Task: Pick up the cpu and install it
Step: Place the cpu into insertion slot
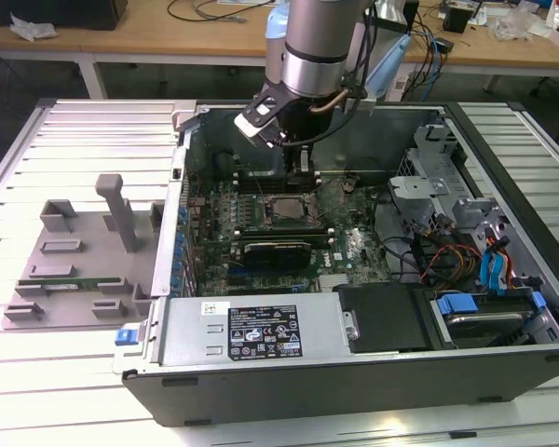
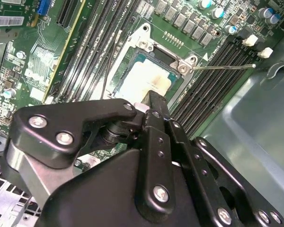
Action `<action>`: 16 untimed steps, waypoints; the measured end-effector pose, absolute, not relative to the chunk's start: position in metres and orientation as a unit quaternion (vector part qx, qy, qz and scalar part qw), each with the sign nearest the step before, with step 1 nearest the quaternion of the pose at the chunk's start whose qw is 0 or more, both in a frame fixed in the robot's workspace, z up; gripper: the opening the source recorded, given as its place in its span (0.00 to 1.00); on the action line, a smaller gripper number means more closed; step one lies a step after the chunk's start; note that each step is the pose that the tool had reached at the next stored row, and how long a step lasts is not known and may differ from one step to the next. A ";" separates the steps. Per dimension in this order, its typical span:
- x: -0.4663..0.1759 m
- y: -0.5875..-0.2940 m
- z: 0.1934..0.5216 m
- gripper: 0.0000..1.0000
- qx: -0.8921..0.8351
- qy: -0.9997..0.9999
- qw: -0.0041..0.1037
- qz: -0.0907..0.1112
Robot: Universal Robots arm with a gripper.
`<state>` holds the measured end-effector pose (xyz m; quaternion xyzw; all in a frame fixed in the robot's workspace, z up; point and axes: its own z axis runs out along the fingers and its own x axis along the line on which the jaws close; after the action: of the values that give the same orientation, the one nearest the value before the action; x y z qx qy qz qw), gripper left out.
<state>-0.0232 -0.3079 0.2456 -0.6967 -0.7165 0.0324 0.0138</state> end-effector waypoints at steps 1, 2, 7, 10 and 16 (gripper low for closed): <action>-0.023 -0.308 0.247 0.11 -0.697 -0.717 0.014 0.032; -0.023 -0.308 0.248 0.11 -0.697 -0.717 0.014 0.032; -0.023 -0.308 0.262 0.11 -0.697 -0.717 0.014 0.032; -0.023 -0.308 0.266 0.11 -0.697 -0.717 0.014 0.032; -0.023 -0.308 0.275 0.11 -0.697 -0.717 0.014 0.032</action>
<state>-0.0232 -0.3079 0.2745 -0.6967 -0.7165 0.0325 0.0138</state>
